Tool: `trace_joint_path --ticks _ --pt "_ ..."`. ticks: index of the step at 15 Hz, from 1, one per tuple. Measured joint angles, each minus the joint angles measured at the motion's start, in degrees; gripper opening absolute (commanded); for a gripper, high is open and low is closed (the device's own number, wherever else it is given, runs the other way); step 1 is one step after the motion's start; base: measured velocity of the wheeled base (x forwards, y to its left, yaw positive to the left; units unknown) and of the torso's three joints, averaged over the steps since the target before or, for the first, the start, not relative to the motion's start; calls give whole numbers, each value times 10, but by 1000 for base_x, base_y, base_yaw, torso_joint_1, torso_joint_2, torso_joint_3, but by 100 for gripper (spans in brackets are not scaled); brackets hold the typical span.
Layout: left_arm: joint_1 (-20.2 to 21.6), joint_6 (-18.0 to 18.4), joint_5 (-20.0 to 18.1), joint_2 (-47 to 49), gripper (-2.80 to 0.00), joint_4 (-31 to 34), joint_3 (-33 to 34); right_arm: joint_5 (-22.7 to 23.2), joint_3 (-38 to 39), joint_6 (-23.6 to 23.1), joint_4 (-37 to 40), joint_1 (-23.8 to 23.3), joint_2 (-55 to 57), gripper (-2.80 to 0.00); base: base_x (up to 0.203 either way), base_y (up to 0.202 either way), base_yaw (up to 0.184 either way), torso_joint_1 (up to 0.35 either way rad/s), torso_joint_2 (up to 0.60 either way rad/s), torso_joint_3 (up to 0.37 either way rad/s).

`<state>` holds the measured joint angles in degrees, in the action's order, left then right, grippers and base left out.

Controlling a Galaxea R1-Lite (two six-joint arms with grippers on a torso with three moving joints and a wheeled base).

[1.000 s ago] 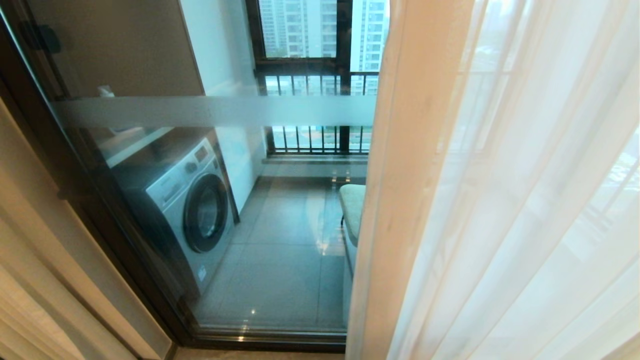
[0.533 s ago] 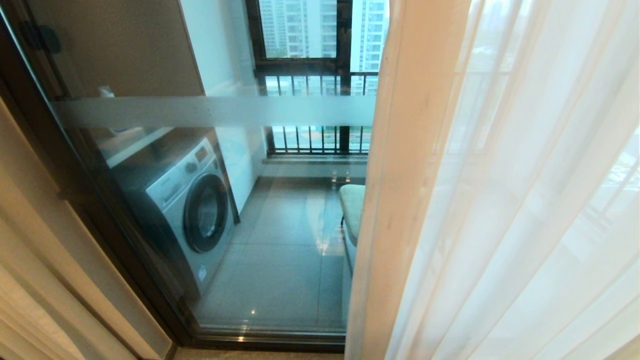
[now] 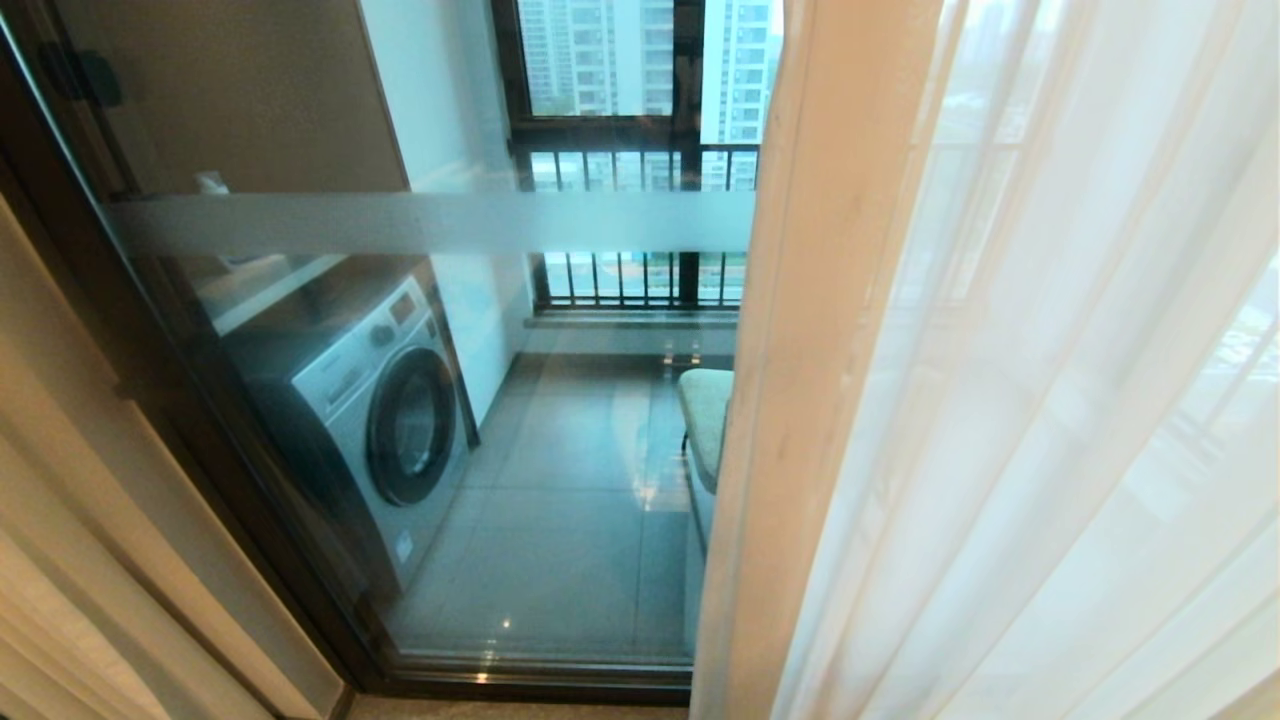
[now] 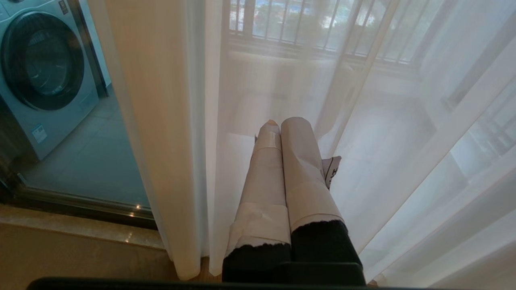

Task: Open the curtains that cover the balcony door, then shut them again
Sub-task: Close the inner curtains on both sides

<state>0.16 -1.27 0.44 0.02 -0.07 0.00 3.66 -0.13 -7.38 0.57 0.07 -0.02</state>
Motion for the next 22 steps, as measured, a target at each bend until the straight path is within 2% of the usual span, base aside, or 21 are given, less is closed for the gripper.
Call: trace_joint_path --ticks 22 --pt "0 1 0 0 -280 0 0 1 0 2 -1 0 0 -280 0 0 0 0 0 0"
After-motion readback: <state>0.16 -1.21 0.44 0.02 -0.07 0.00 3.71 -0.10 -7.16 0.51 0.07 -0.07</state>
